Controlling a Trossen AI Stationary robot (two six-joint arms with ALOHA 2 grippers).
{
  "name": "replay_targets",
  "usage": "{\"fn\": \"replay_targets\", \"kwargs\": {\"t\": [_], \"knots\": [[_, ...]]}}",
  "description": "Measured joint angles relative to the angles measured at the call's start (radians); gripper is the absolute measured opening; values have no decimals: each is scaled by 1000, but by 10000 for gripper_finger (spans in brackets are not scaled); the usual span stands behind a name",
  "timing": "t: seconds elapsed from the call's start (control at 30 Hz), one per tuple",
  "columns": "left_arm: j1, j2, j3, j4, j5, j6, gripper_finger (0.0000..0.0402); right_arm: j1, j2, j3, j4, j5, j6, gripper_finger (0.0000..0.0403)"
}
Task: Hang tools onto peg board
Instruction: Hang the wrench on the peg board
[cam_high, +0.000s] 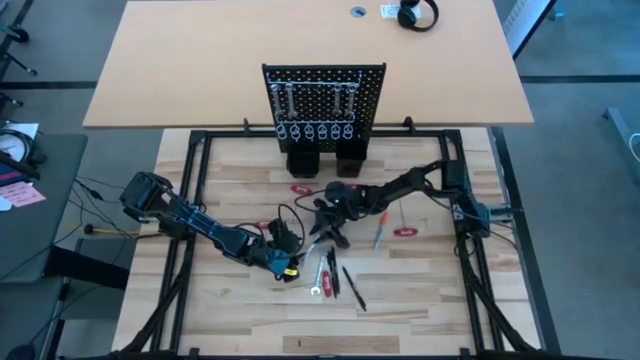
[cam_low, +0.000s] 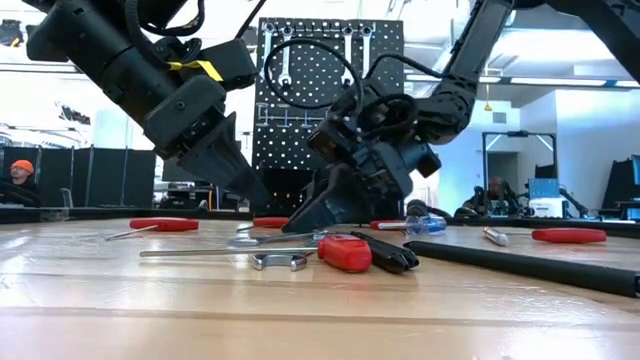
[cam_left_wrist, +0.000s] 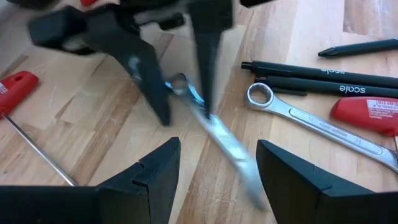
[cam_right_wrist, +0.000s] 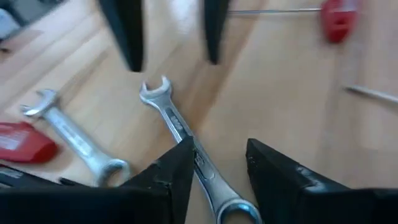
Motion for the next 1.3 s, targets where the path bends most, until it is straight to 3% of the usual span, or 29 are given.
{"fn": "replay_targets", "kwargs": {"t": [0.27,0.53,0.7,1.13,1.3], "knots": [[-7,-13,0,-9,0,-12,203,-3,-77,-1,-51,-9,-33,152],[-20,-79,0,-61,-7,-13,203,45,-76,-2,-66,22,-211,237],[-27,-79,0,-64,-8,-14,203,22,-77,-1,-92,89,-226,253],[-28,-79,0,-79,-10,-16,203,-16,89,-9,27,-14,-230,206],[-28,-79,0,-80,-10,-16,203,-43,104,-5,-17,-4,-203,151]]}}
